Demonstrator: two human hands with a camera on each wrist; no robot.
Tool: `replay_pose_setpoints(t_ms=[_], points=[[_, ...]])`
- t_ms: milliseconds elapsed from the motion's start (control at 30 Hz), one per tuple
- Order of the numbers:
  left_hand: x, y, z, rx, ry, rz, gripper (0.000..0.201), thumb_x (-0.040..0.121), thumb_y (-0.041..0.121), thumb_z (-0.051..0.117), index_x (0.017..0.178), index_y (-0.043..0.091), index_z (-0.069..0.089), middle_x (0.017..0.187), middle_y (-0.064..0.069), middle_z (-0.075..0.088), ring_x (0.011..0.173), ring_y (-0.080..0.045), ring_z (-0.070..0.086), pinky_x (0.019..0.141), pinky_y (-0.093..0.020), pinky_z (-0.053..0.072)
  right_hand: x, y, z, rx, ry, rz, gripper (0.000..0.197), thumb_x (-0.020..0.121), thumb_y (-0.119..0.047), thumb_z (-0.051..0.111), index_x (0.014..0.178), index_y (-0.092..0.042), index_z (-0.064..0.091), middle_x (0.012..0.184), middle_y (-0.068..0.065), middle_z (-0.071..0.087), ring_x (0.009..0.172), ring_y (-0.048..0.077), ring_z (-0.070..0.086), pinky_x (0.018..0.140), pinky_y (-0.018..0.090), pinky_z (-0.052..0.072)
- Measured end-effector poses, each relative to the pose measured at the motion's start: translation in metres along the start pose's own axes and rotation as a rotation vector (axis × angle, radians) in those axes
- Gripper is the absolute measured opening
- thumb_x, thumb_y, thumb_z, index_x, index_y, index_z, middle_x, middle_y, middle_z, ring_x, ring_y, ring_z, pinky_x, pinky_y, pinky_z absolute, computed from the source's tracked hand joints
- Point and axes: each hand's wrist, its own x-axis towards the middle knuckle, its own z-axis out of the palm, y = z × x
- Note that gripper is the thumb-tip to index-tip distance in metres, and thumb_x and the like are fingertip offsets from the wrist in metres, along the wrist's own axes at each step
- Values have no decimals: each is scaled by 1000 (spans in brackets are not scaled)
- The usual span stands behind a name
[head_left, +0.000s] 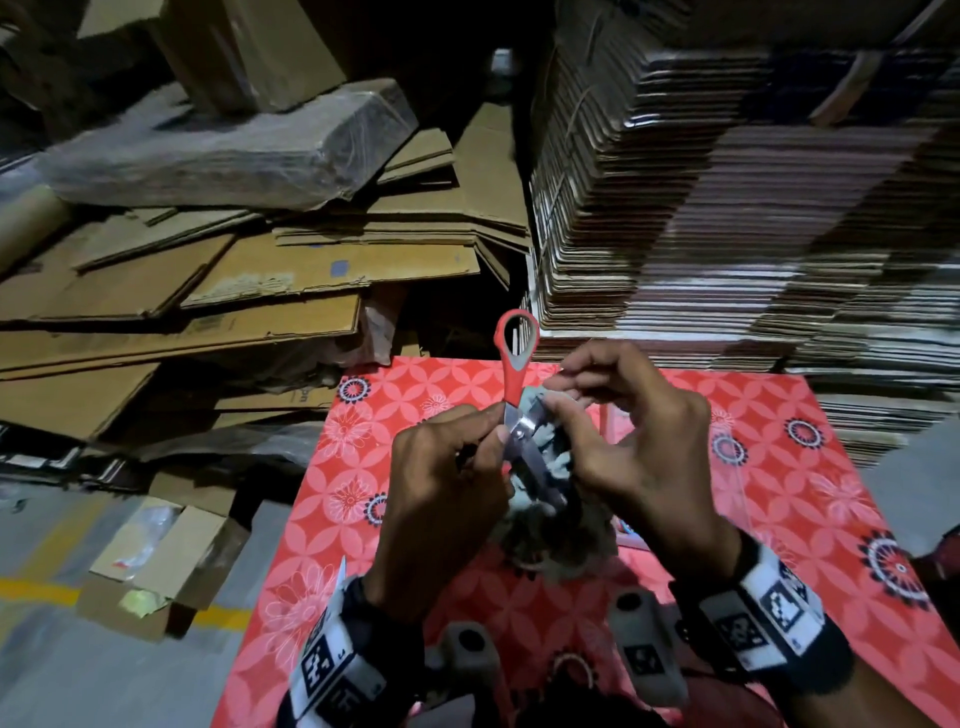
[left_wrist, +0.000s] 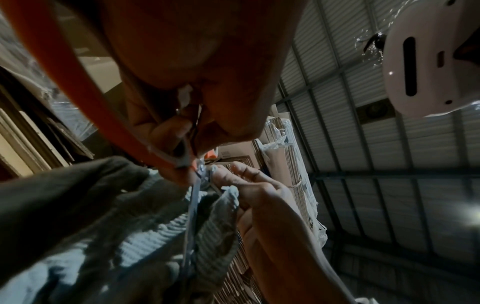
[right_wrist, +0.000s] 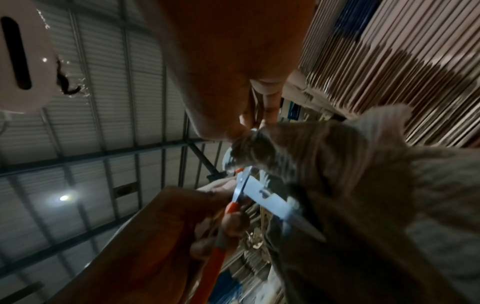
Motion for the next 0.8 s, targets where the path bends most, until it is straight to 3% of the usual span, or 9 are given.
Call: replay_pose_setpoints(t_ms=[133,200,267,367,533,633,700,767,800], points=[[-3,-5,-1,14,1,22,24,94,4,56,86,15,76,68,-1,58,61,-17,57,54,-40,43,-16,-12,10,-53,-136,-125,21,85,2,80,98,-10,70,92,-5,71,87,11,70,77,31,56],[-6,-9,-1,-1,-33,26,23,92,1,54,93,9,75,71,-5,57,62,-20,57,55,-45,44,-11,-7,3,-21,-205,-131,22,84,2,81,98,-10,68,91,-5,71,86,8,69,77,28,56],[-6,-6,-1,-5,-64,45,25,85,-2,48,92,4,72,71,-5,52,61,-23,56,54,-47,44,-1,-3,-4,-5,-162,-78,25,83,1,82,96,-12,66,89,-7,71,83,7,70,76,28,57],[-3,-1,-3,-41,-70,74,26,80,7,44,86,9,70,70,-2,53,61,-20,54,52,-43,43,-4,-7,-1,-36,-97,-58,25,82,1,83,93,-13,66,86,-8,70,80,10,70,74,32,57],[-8,-6,-5,-86,-120,-34,23,86,10,51,82,20,71,70,1,57,58,-21,57,50,-42,48,-12,-3,-2,-19,-182,-89,21,81,2,85,88,-9,69,83,-6,70,77,8,67,72,29,55],[-7,-3,0,-132,-105,-49,29,88,18,49,92,26,77,68,6,57,56,-17,56,51,-39,49,1,1,-11,6,-50,-49,21,83,0,84,89,-11,67,86,-7,73,80,8,72,76,30,60],[-5,-2,2,-155,-82,-84,31,90,17,51,91,34,76,70,-1,58,55,-26,58,49,-40,48,0,-4,-8,-7,27,-54,23,83,2,83,88,-13,66,86,-6,74,82,12,73,75,34,60],[-4,-3,1,-193,-73,-127,26,90,11,54,85,26,74,75,-10,59,56,-31,63,50,-43,51,-11,-10,-2,-28,-21,-79,25,82,2,84,86,-15,67,85,-8,73,80,9,72,72,34,58],[-4,-3,0,-214,-72,-149,26,89,9,55,83,26,74,77,-12,60,57,-28,64,51,-41,53,-18,-10,1,-34,-71,-105,24,81,2,85,85,-15,68,85,-9,73,79,8,71,71,33,57]])
